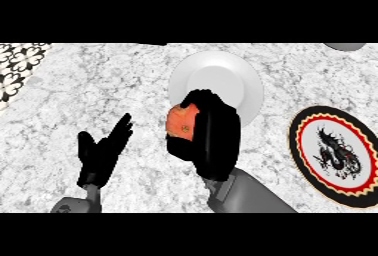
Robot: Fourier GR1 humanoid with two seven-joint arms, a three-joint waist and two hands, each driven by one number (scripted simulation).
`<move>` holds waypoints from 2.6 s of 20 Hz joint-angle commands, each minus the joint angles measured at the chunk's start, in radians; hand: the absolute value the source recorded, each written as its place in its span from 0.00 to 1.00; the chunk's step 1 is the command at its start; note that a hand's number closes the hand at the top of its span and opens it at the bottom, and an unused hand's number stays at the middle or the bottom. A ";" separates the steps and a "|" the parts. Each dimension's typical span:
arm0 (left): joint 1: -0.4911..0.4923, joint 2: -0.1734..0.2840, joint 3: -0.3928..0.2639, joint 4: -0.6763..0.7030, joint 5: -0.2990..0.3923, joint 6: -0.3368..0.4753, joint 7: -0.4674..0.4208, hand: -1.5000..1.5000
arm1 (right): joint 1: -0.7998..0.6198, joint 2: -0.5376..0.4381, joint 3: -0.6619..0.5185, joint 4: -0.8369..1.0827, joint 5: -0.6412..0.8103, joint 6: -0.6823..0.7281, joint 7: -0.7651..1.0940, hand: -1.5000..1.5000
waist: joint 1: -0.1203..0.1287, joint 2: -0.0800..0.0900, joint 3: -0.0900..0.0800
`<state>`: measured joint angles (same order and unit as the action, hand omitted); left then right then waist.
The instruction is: Pick the squash from the plate and place it in the plate
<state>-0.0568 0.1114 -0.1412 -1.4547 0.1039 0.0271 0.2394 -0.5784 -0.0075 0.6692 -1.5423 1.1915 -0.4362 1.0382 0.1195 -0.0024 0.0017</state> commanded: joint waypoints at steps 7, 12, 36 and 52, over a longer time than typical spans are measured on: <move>0.046 -0.021 -0.010 0.006 -0.013 0.023 0.003 0.50 | -0.142 0.007 -0.012 0.196 0.120 -0.313 0.272 1.00 | -0.039 0.012 -0.002; 0.062 -0.006 0.012 0.021 0.006 0.002 -0.009 0.50 | -0.172 0.007 -0.076 0.323 0.204 -0.389 0.279 1.00 | -0.050 0.015 -0.002; 0.054 -0.008 0.017 -0.014 -0.008 -0.002 -0.020 0.50 | -0.361 0.007 -0.456 0.967 -0.427 -0.461 -0.347 0.00 | -0.037 0.038 0.002; 0.071 -0.034 0.023 0.000 -0.018 0.029 0.002 0.50 | -0.240 0.008 -0.675 0.755 -0.968 -0.516 -1.018 0.00 | -0.086 0.016 0.001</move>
<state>-0.0098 0.1011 -0.1017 -1.4973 0.0977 0.0389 0.2168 -0.8406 -0.0002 0.0504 -0.7410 0.3584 -1.0055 0.1476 0.0496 0.0163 0.0103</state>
